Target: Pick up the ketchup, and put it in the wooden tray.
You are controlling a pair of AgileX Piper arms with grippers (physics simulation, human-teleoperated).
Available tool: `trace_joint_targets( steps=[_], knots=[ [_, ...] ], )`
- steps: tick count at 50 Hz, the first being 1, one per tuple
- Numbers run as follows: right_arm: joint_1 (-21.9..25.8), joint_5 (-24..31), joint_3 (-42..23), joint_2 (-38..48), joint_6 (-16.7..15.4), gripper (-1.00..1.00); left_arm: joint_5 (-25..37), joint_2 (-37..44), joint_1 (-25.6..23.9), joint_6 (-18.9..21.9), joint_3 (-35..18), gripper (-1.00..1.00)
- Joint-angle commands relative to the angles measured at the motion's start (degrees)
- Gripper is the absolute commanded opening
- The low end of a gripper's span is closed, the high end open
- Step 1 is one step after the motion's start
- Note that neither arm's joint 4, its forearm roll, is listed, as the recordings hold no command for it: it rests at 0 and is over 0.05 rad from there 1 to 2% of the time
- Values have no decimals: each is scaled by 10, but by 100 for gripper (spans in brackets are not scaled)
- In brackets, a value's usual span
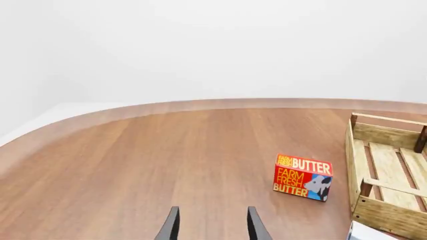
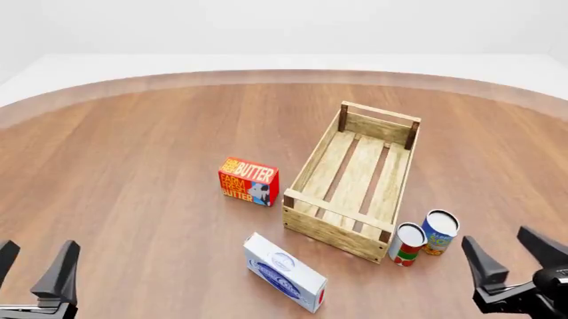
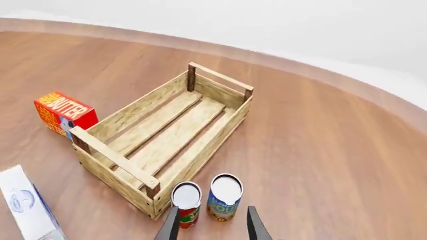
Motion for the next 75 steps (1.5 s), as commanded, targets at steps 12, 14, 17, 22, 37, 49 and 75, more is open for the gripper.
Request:
trace_joint_targets(
  steps=[12,14,17,22,37,49,75],
  knots=[
    [133,204,-153,36,-19,100,0,0,0,0,0,100],
    [147,195,-151,49,-22,100,0,0,0,0,0,100],
    [184,170,-147,83,-14,100,0,0,0,0,0,100],
    [254,110,-138,147,18,100,0,0,0,0,0,100],
    [365,24,-158,255,25,100,0,0,0,0,0,100],
    [447,-61,-184,380,21,100,0,0,0,0,0,100],
    [559,-138,-289,568,-4,100,0,0,0,0,0,100]
  ],
)
